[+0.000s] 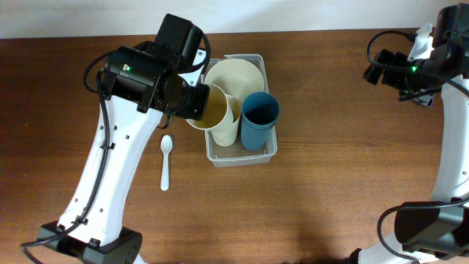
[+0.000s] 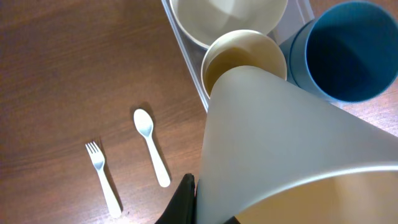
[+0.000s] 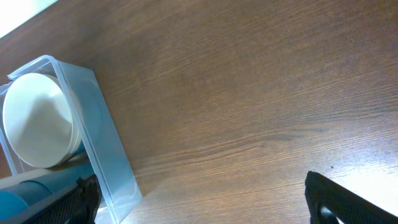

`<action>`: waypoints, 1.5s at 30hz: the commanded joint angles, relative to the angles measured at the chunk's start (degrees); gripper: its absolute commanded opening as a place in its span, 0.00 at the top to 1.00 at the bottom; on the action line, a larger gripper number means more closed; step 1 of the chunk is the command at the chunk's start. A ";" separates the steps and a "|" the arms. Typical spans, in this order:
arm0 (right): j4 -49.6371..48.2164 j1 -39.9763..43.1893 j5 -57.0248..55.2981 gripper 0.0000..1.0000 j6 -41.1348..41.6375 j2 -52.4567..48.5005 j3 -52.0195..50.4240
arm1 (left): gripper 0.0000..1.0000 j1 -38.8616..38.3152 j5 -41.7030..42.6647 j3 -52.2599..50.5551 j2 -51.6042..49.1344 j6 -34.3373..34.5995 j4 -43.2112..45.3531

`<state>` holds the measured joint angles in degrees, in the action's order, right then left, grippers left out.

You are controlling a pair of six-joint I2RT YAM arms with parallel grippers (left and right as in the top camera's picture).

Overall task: Pack container
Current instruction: 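Lower the second cream cup into the container and release it, then move the left gripper down to the white spoon and grasp it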

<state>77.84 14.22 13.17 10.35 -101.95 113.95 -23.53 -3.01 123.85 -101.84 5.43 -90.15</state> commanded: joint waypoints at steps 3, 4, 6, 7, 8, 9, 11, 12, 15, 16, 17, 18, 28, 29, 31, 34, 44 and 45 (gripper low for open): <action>-0.02 0.09 0.11 0.01 -0.02 0.39 0.50 | 0.98 0.00 -0.33 1.07 2.01 -0.28 -0.90; -0.02 0.09 0.11 0.01 -0.02 0.39 0.50 | 0.99 0.00 -0.13 1.95 2.51 -0.28 -0.98; -0.02 0.09 0.09 0.01 -0.02 0.39 0.50 | 0.98 0.00 0.07 3.43 3.48 -0.28 -0.94; -0.02 0.09 0.11 0.01 -0.02 0.39 0.48 | 0.99 0.00 0.07 4.00 3.91 -0.28 -0.94; -0.02 0.09 0.11 0.01 -0.02 0.39 0.48 | 0.99 0.00 0.02 4.48 4.31 -0.31 -0.90; -0.02 0.09 0.11 0.01 -0.02 0.39 0.48 | 0.99 0.00 0.00 4.74 4.63 -0.31 -0.76; -0.02 0.09 0.11 0.01 -0.02 0.39 0.48 | 0.99 0.00 -0.33 4.76 4.81 -0.33 -0.28; -0.02 0.09 0.11 0.01 -0.02 0.39 0.50 | 0.99 0.00 -1.16 4.76 4.79 -0.33 0.11; -0.02 0.09 0.11 0.01 -0.02 0.39 0.48 | 0.99 0.02 -4.15 4.66 3.74 -0.33 0.94; -0.02 0.09 0.11 0.01 -0.02 0.39 0.48 | 0.99 0.04 -4.48 4.66 3.21 -0.33 1.05; -0.02 0.09 0.11 0.01 -0.02 0.39 0.48 | 0.99 0.04 -4.55 4.66 2.69 -0.33 1.18; -0.02 0.09 0.11 0.01 -0.02 0.39 0.48 | 0.99 0.04 -4.52 4.66 1.99 -0.33 1.22; -0.02 0.09 0.11 0.01 0.00 0.39 0.50 | 0.99 0.04 -3.26 4.66 -6.58 -0.31 1.95; -0.02 0.09 0.11 0.01 -0.02 0.39 0.50 | 0.99 0.04 -3.23 4.66 -6.95 -0.31 2.10; -0.02 0.09 0.11 0.01 -0.02 0.39 0.48 | 0.98 0.04 -3.19 4.66 -7.28 -0.28 2.16; -0.02 0.09 0.11 0.01 -0.02 0.39 0.50 | 0.79 0.04 -2.73 4.70 -7.28 -0.28 2.45; -0.02 0.09 0.11 0.01 -0.02 0.39 0.48 | 0.55 0.07 -6.03 18.03 -7.10 -0.33 -6.58; -0.02 0.09 0.11 0.01 -0.02 0.39 0.48 | 0.49 0.07 -7.48 19.69 -6.23 -0.33 -6.56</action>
<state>77.82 14.22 13.17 10.35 -101.95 113.95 -23.51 -6.68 137.84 -109.56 5.43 -95.98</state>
